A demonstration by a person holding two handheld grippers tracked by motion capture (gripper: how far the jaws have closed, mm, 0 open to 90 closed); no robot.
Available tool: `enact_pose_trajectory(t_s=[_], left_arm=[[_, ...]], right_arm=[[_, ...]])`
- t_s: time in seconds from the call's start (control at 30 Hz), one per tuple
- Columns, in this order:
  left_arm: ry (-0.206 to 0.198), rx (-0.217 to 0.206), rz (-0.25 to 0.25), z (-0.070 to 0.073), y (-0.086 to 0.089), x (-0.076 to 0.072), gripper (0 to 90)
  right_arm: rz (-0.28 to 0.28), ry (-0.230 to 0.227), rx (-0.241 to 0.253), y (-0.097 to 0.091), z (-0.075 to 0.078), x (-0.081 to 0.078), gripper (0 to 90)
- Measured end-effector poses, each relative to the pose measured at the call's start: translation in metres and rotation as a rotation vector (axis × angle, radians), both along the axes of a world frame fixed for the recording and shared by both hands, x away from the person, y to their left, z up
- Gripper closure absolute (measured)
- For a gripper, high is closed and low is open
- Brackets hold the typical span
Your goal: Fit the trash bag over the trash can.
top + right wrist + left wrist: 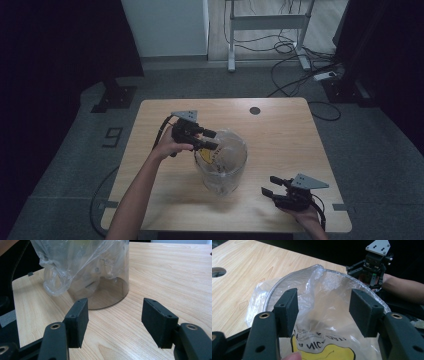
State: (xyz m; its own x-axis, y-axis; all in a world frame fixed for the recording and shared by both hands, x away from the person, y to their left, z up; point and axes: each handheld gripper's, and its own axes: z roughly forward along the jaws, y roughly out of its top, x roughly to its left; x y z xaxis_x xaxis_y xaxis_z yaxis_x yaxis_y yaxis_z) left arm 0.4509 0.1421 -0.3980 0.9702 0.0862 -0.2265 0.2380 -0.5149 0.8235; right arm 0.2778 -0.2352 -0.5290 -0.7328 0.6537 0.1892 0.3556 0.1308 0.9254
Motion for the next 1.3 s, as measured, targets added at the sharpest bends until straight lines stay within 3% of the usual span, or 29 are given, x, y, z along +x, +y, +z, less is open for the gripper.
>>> enact_pose_trajectory(t_s=[0.23,0.37,0.53,1.0,1.1,1.3], left_arm=[[0.002,0.066,-0.02,0.003,-0.015,0.002,41.1],[0.007,0.15,-0.027,0.0,-0.029,0.005,40.7],[0.006,0.214,-0.028,-0.003,-0.038,0.007,40.5],[-0.009,0.275,0.078,-0.005,-0.048,0.012,42.3],[-0.008,0.274,0.063,-0.004,-0.049,0.011,41.4],[-0.014,0.241,-0.036,0.001,-0.052,0.0,43.0]], right_arm=[[0.002,0.003,-0.002,0.0,-0.001,0.0,38.4],[0.0,0.004,-0.001,-0.001,-0.002,0.0,38.4],[-0.002,0.007,-0.001,-0.001,-0.003,0.0,38.3],[-0.003,0.004,-0.006,-0.001,-0.003,0.0,38.2],[-0.007,0.003,-0.005,-0.002,-0.003,-0.001,38.2],[-0.006,0.007,-0.008,-0.002,-0.004,0.0,38.2]])
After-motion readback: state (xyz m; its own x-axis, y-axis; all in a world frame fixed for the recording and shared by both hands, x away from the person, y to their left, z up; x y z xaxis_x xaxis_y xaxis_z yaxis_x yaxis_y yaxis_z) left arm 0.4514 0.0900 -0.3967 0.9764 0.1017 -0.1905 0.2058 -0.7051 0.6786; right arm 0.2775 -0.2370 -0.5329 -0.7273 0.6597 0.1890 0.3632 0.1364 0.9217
